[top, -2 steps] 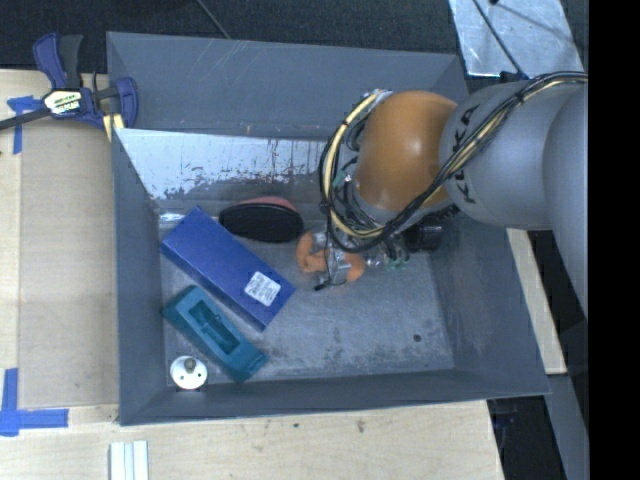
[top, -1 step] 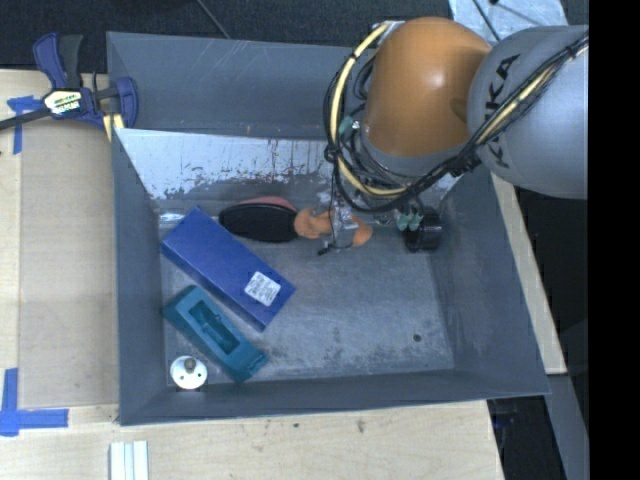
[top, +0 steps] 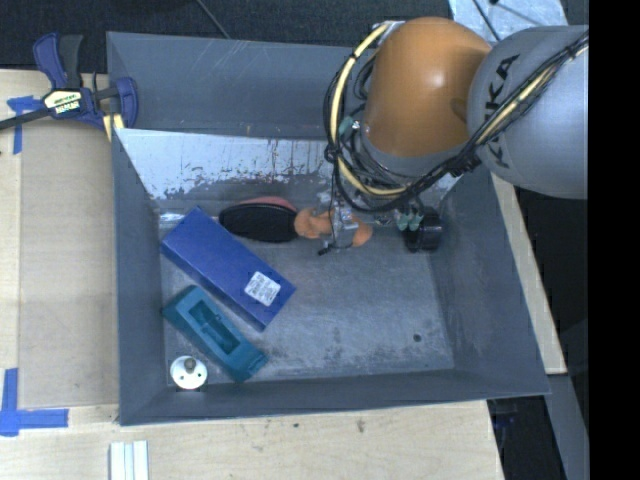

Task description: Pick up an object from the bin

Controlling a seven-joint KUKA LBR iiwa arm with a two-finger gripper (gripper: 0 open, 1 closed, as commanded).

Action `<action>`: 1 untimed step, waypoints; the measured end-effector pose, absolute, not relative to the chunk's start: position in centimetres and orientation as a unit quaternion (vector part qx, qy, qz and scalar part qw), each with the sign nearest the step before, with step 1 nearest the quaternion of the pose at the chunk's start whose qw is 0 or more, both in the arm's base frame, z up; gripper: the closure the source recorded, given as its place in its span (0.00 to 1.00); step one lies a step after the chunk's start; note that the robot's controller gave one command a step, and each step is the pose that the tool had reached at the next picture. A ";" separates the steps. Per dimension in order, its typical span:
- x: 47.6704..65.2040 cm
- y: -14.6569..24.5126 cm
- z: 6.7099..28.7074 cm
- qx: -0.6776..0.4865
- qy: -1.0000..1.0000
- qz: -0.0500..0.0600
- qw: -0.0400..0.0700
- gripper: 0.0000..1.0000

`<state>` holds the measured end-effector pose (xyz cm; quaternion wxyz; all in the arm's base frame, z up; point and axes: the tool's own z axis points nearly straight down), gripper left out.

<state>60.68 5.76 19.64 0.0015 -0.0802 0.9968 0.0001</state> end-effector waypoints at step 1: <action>60.0 5.5 25.0 -0.081 0.997 0.000 -0.001 1.00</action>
Offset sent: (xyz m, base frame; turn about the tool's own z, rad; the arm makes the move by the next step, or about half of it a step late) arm 0.0129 0.0051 0.2158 0.0348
